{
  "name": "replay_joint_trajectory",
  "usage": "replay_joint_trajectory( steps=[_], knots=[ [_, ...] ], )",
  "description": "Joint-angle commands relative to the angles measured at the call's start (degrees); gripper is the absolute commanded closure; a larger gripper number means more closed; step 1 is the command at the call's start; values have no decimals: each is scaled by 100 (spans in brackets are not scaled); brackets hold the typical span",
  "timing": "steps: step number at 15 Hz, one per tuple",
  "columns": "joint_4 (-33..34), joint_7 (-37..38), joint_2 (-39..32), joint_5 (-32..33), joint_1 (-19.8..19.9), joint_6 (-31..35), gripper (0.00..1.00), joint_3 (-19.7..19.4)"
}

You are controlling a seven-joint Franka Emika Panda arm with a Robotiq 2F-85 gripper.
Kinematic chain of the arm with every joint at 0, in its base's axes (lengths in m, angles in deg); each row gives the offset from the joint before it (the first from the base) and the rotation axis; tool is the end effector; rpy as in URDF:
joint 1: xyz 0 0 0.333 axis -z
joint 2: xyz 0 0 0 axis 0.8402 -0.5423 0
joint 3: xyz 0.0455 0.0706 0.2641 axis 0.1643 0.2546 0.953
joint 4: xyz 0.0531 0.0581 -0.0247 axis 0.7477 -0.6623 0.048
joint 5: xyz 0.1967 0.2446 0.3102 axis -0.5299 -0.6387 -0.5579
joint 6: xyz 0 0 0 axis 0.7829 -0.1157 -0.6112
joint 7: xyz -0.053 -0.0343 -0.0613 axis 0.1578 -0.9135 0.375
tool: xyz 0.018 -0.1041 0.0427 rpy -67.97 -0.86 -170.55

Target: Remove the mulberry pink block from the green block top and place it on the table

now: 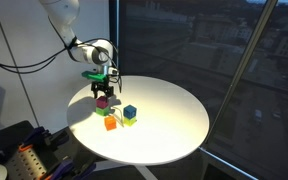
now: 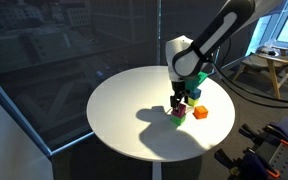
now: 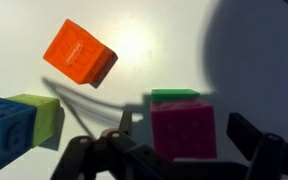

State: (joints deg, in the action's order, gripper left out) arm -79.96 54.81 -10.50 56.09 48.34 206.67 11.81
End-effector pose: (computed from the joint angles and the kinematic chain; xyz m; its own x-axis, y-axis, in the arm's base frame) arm 0.5587 0.1141 0.0907 0.9598 0.1694 -0.2236 0.1847 -0.9816 0.0492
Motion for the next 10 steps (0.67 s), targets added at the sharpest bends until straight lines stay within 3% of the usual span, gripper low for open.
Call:
replay_joint_trajectory(
  steps=[1,5,10],
  knots=[
    [127,84,-106,65,-18,3,34,-30],
    [136,84,-118,71,-24,-2,66,-32],
    [78,110,23,83,-28,242,67,-38]
  ],
)
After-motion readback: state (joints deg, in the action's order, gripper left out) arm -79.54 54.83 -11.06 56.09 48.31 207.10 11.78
